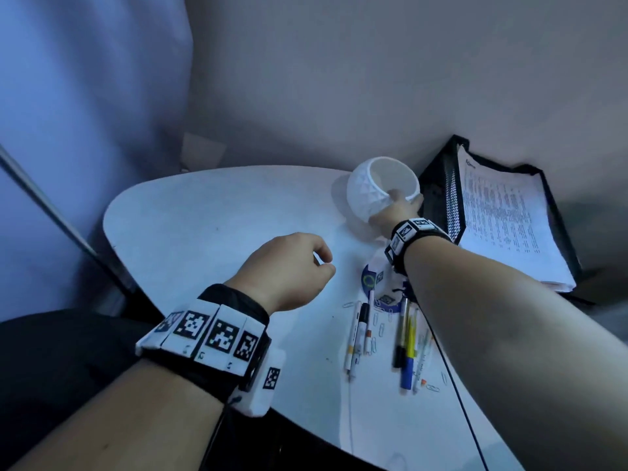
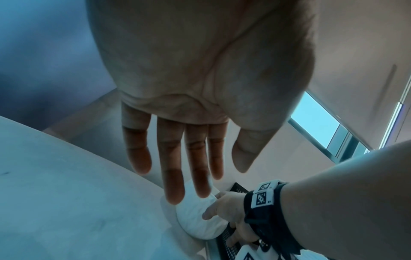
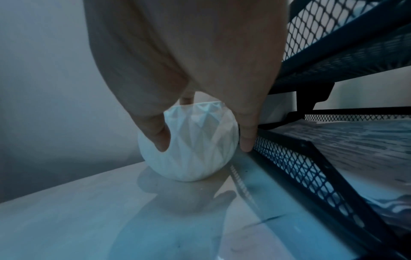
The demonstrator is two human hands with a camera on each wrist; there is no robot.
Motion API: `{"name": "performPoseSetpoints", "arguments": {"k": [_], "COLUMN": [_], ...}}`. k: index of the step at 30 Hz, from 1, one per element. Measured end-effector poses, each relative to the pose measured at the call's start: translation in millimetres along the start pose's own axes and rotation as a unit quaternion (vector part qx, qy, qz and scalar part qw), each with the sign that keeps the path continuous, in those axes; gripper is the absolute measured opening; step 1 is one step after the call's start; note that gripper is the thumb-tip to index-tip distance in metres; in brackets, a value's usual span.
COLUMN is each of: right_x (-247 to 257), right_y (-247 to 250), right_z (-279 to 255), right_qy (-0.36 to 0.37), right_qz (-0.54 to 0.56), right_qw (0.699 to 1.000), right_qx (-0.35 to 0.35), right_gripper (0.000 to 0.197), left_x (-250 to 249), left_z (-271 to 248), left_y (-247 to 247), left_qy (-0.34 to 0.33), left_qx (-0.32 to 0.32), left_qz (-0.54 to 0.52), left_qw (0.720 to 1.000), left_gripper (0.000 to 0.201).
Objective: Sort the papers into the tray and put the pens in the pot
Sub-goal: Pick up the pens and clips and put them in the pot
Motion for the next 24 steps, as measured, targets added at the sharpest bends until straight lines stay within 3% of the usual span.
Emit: {"name": "performPoseSetpoints", "arguments": {"k": [3, 6, 12, 18, 21, 24], "right_x": [-2.9, -3.0, 4.1, -12.5, -32.4, -51.8], "right_y": [-2.4, -6.7, 17.3, 48.1, 49.1, 49.6], "right_z": [-6.1, -17.6, -94.7, -190.6, -223.0, -239.4], "right_qy": [0.041, 0.111, 0.183, 0.261, 0.277, 0.279], "right_qz": [0.000, 0.028, 0.071, 0.094, 0.116, 0.129], "right_qw": [0.999, 0.993, 0.980, 0.958, 0.949, 0.946], "right_qx": [-0.018, -0.011, 0.012, 0.073, 0.098, 0.106], "right_gripper": [0.032, 0.041, 0.031, 0.033, 0.036, 0.037], "left_x": [-3.0, -6.6, -16.8, -40.7, -40.2, -37.8], "left_z": [1.2, 0.8, -5.0, -24.2, -36.1, -49.1], "left_y": [3.3, 5.3, 6.5, -6.6, -26.2, -41.8], "left_qy": [-0.005, -0.014, -0.049, -0.149, -0.148, -0.145], "left_qx": [-0.007, -0.014, -0.042, -0.059, -0.030, -0.021], "left_qz": [0.002, 0.003, 0.023, 0.074, 0.145, 0.223], "left_qw": [1.000, 1.000, 0.998, 0.984, 0.978, 0.964], "left_gripper": [0.022, 0.022, 0.027, 0.048, 0.047, 0.032]}}
Point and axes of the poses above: each hand's wrist, its own z-axis towards the middle knuckle, its own y-axis out of the back of the hand, x = y × z, the point moved 6 cm from there along z, towards the middle knuckle, and after that the axes turned 3 degrees about -x, right-handed, at the moved point
